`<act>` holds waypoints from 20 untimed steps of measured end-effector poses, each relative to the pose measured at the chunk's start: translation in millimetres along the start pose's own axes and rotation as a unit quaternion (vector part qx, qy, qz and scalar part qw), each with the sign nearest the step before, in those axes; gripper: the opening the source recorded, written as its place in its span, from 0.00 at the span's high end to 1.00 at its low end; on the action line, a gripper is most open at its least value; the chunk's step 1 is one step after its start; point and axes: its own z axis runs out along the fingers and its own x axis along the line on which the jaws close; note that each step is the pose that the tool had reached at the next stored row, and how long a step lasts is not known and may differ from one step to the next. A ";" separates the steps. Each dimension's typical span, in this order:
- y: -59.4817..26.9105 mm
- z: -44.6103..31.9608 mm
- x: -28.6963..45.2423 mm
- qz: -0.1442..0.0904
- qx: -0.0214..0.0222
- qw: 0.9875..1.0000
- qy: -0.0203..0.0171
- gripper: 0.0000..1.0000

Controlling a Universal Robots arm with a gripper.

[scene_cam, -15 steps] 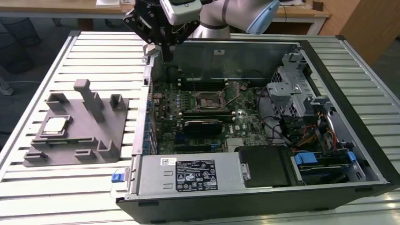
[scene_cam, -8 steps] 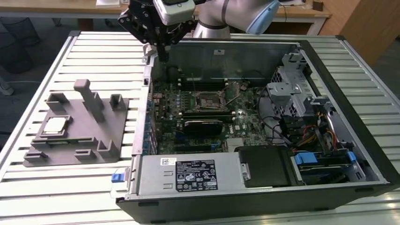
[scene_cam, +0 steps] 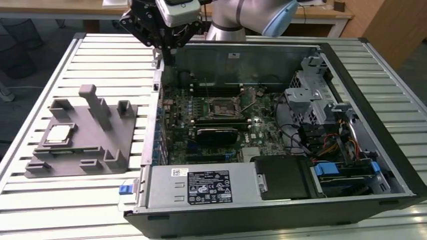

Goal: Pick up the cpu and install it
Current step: 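Reach for the cpu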

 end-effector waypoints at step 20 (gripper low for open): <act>1.0 -0.8 55.3 0.000 0.000 1.000 0.000 0.89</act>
